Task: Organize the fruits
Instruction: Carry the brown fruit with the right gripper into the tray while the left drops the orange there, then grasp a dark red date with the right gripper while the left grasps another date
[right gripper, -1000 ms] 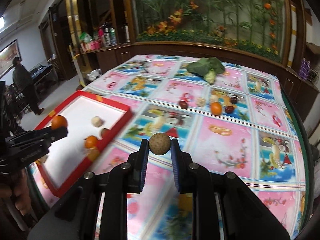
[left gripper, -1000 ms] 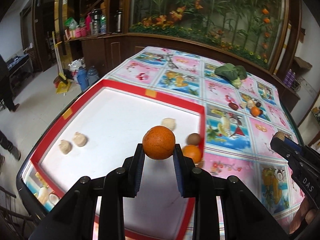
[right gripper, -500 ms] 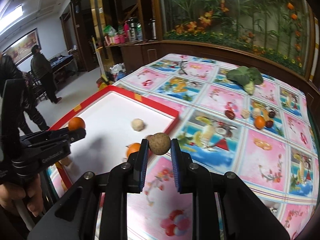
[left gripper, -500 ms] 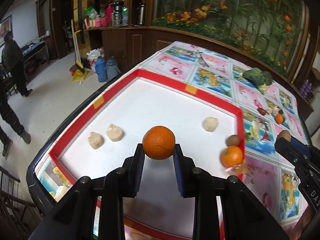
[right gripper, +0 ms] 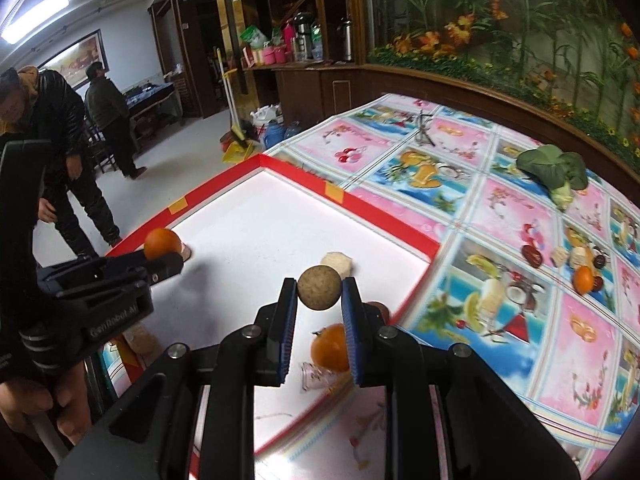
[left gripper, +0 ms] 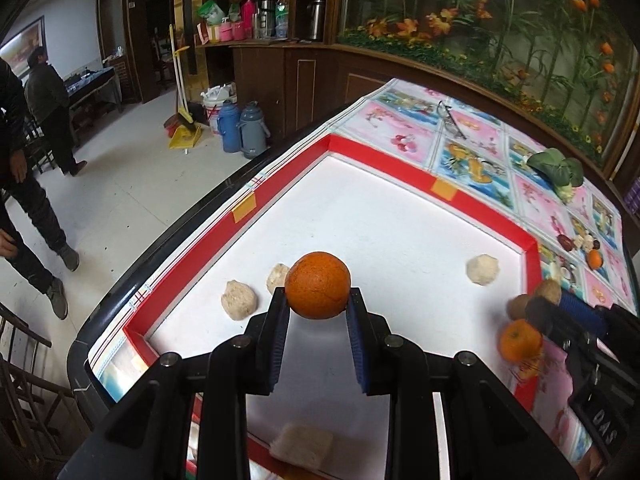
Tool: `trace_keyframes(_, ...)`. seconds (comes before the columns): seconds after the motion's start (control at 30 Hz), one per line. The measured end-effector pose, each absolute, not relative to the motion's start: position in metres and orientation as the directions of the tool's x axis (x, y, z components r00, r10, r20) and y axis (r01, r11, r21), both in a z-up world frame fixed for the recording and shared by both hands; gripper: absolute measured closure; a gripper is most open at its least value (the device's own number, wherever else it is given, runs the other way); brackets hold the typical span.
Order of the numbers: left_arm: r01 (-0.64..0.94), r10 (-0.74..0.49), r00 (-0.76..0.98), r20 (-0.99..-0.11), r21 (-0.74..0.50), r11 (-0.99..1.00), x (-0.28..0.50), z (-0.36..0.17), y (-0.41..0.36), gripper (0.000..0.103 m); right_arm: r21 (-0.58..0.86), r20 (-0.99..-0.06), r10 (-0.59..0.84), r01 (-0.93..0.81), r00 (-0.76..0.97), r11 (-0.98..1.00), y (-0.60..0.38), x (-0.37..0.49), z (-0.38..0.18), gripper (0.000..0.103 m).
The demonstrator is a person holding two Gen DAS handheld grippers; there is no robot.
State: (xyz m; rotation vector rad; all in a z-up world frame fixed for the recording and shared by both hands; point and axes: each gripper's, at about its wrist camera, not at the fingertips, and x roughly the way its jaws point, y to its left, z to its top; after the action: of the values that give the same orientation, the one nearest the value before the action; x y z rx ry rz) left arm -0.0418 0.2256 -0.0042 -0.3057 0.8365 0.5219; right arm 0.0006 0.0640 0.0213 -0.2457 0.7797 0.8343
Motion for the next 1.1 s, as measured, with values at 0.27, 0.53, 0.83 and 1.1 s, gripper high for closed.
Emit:
trace_keyframes(0.27, -0.528, 0.298, 0.55, -0.78, -0.048, 0.848, -0.027, -0.007, 0.231, 0.075, 0.088, -0.734, 0.561, -0.765, 0.383, 0.638, 0.079, -0.001, 0.007, 0.079)
trace_keyframes(0.53, -0.5, 0.233, 0.562, -0.794, -0.102, 0.86, -0.007, -0.009, 0.237, 0.075, 0.073, -0.754, 0.535, -0.762, 0.38, 0.644, 0.081, 0.004, -0.002, 0.079)
trace_keyframes(0.83, -0.46, 0.107, 0.612, -0.783, -0.242, 0.854, -0.001, -0.013, 0.247, 0.068, 0.03, -0.765, 0.511, -0.771, 0.392, 0.636, 0.086, 0.004, -0.006, 0.078)
trace_keyframes(1.1, -0.433, 0.053, 0.677, -0.734, -0.339, 0.835, -0.007, -0.002, 0.25, 0.041, 0.04, -0.738, 0.54, -0.772, 0.405, 0.635, 0.077, 0.0, 0.006, 0.047)
